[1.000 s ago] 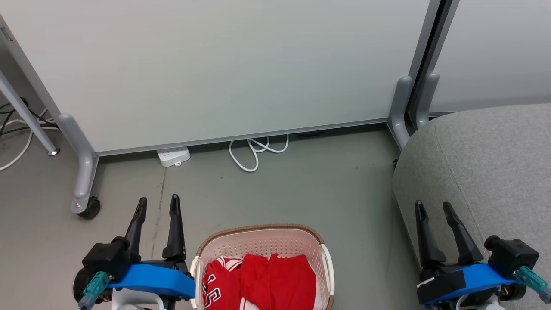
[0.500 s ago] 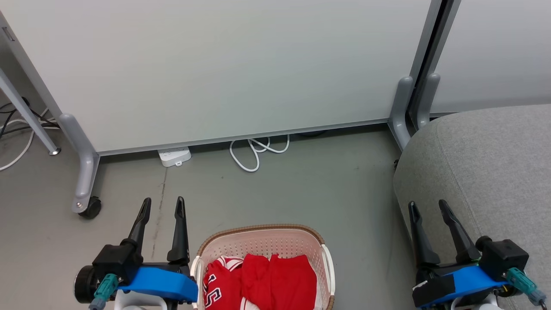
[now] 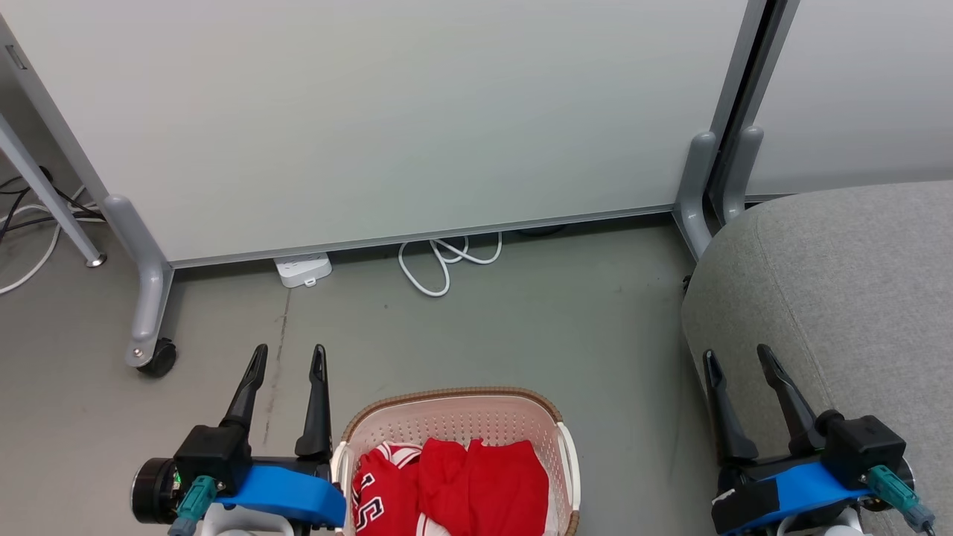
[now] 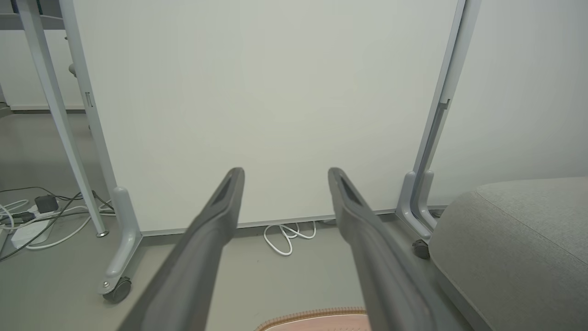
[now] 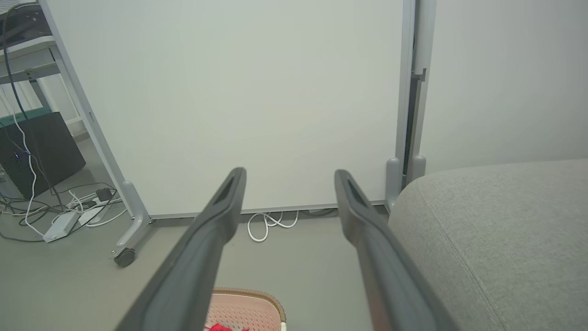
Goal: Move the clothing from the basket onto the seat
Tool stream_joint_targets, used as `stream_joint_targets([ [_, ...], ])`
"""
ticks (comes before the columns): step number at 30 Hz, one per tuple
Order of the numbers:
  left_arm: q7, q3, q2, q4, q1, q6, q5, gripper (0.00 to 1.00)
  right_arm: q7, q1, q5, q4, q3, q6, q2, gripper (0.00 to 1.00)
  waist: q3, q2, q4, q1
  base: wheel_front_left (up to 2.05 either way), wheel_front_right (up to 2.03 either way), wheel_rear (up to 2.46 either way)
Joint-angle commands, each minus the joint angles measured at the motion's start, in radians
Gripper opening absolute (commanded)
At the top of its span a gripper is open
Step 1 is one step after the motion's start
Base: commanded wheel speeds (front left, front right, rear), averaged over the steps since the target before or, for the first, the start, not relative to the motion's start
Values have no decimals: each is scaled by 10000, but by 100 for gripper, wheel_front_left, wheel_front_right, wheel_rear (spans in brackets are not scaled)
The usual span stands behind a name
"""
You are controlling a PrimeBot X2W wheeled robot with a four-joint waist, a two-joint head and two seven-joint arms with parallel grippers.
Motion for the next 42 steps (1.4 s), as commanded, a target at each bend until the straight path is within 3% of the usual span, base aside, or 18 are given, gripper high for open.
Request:
stream_joint_targets([
  [1, -52, -11, 28, 20, -103, -8, 16, 100, -61, -13, -12, 30, -7, 22, -63, 100, -2, 0, -2, 0, 0, 0, 0],
  [16, -52, -16, 26, 204, -159, -42, -11, 100, -61, 10, 47, 85, -18, 22, -61, 100, 8, 0, 9, 0, 0, 0, 0],
  [25, -51, -537, 112, 964, -952, -234, 442, 100, -61, -161, 29, 150, 142, 14, -60, 100, 157, 0, -85, 0, 0, 0, 0],
  [30, -49, -1127, 430, 1791, -1578, -292, 457, 100, -56, -260, -11, 82, 294, 14, -60, 100, 464, 0, -356, 0, 0, 0, 0],
  [42, -43, -3924, 1742, 3983, -3593, -274, -341, 100, -53, -1071, 43, -110, 509, 14, -55, 100, 2143, 0, -1109, 0, 0, 0, 0],
])
